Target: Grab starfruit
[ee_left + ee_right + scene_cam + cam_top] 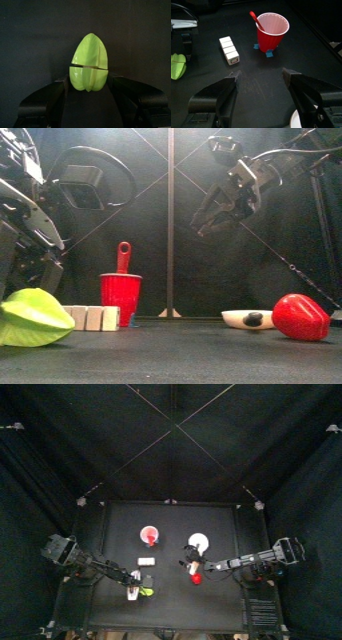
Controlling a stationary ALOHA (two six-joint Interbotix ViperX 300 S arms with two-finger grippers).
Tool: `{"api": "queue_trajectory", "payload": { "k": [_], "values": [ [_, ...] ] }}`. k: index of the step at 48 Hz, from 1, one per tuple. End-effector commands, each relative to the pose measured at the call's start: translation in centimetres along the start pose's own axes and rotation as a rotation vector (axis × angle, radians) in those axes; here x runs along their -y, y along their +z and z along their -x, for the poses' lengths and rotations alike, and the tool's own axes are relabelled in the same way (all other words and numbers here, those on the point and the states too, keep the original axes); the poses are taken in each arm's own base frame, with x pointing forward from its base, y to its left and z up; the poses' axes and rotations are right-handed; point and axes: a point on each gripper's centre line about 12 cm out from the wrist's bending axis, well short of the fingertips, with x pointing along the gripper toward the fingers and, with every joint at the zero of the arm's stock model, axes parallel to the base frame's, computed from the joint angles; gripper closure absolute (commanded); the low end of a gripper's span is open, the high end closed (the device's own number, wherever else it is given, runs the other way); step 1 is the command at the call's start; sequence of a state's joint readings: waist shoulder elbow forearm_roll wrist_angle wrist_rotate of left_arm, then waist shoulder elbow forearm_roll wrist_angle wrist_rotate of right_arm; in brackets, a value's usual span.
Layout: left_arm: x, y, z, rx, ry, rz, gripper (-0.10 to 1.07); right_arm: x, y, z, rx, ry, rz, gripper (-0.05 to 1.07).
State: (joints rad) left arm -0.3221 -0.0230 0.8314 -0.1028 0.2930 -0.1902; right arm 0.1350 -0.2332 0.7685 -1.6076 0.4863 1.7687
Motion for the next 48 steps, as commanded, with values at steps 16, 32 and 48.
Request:
{"api": "queue_trajectory", "payload": {
  "k": [16,32,48],
  "values": [
    [-0.4,1.6,0.5,0.059,0.031,-0.118,0.05,0.2,0.8,0.5,0.025,0.001,-0.008,0.06],
    [-0.4,1.8,0.7,0.068,0.035,-0.137,0.00,0.2,0.8,0.5,0.024,0.001,-0.009,0.06],
    [-0.6,2.5,0.6,0.100,0.050,-0.197,-0.03,0.1,0.8,0.5,0.025,0.004,-0.007,0.06]
  ]
}}
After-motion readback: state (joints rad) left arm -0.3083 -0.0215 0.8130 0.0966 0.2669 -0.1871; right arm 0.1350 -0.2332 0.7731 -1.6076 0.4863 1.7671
